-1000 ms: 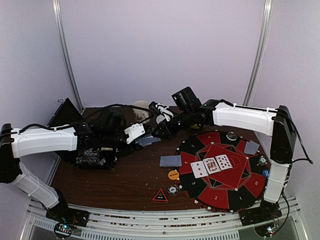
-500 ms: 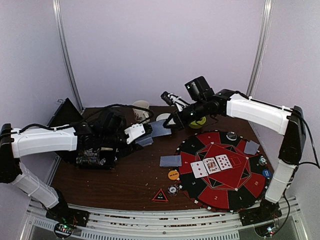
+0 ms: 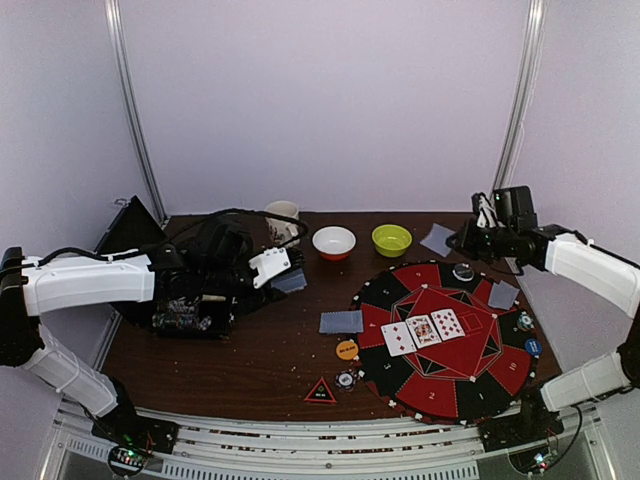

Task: Distribute texas hold em gaming equipment
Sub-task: Pick up the poker card from the face-down deck piles, then distribute the poker card in the community card area.

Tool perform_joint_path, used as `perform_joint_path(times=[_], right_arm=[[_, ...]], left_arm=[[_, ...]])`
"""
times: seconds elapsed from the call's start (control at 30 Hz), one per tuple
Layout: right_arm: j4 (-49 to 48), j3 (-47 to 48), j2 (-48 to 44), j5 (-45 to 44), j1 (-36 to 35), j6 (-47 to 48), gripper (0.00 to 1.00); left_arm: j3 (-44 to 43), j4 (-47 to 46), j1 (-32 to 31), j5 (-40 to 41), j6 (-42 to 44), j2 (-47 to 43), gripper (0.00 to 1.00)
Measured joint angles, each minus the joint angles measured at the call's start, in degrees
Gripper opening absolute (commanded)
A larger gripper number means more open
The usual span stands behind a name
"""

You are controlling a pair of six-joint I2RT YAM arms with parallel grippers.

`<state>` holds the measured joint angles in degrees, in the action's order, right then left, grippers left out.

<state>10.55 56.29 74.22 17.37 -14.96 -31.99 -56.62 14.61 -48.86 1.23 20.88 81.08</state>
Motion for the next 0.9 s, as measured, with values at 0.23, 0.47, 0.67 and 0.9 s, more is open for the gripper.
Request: perform_joint_path(times=[0.23, 0.47, 0.67, 0.9], right_arm=[[-1.9, -19.9, -8.9, -9.4, 7.8, -9.5, 0.0], [-5.8, -28.7, -7.6, -11.2, 10.9, -14.5, 0.0], [-10.4, -32.6, -6.3, -11.4, 11.1, -17.0, 0.0], [-15.6, -38.0, -5.4, -9.9, 11.1, -21.1, 0.0]], left_arm=[[0.0, 0.0, -0.3, 0.0, 0.0, 0.0, 0.44], [0.0, 0.0, -0.4, 0.1, 0.0, 0.0, 0.44], [0.0, 0.0, -0.4, 0.1, 0.0, 0.0, 0.44], [0.0, 0.0, -0.4, 0.1, 0.0, -0.1, 0.44]])
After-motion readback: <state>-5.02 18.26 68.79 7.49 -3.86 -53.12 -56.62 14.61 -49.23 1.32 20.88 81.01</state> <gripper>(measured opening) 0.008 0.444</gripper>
